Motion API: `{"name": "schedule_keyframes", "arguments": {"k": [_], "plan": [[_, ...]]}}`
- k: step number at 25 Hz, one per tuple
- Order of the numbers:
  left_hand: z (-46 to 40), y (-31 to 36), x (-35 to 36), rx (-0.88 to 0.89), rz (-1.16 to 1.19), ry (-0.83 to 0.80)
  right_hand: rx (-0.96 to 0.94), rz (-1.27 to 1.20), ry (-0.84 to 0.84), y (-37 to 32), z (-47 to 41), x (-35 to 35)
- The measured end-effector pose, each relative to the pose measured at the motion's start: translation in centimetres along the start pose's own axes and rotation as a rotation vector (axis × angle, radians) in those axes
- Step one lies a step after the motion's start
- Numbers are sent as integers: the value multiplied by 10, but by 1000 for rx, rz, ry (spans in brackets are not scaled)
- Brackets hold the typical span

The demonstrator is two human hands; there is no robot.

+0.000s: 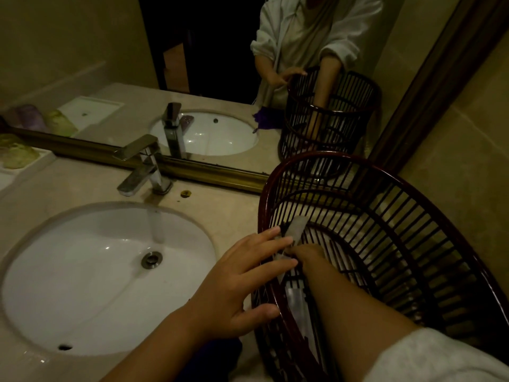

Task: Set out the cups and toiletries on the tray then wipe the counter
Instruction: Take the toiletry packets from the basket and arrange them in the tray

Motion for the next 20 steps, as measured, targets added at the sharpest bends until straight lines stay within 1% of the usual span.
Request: {"name": "schedule_keyframes", "arguments": {"k": [1,4,7,10,12,14,17,18,20], "plan": [[0,0,0,-1,2,-2,-10,-35,0,1,1,0],[0,2,-1,-12,28,-11,42,6,-15,-1,14,-9],[0,1,-3,-56,97,-18,-47,-97,-46,-38,37,-35],[1,1,-5,-88,125,-42,-137,-49,-111,-72,79,-63],[0,2,-8,-122,193,-46,-199,21,-176,-88,114,-74],[-2,-3,-15,-249,308,1,-302,59,-291,-98,152,-73],[-5,-19,-34,-542,449,202,-506,-46,-511,-121,214,-55],[-8,-22,-36,-614,506,238,-566,-76,-566,-129,232,-47],[-18,-19,-39,-661,643,233,-684,-77,-606,-143,262,-32]]}}
Point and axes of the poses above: each hand's wrist, its own z-axis away from the middle knuckle, its own x-axis out of the palm, y = z × x, the point moved 10 cm from there along -z, towards the middle knuckle, and after that the axes turned 1 degree about x, right-handed, at the moved point
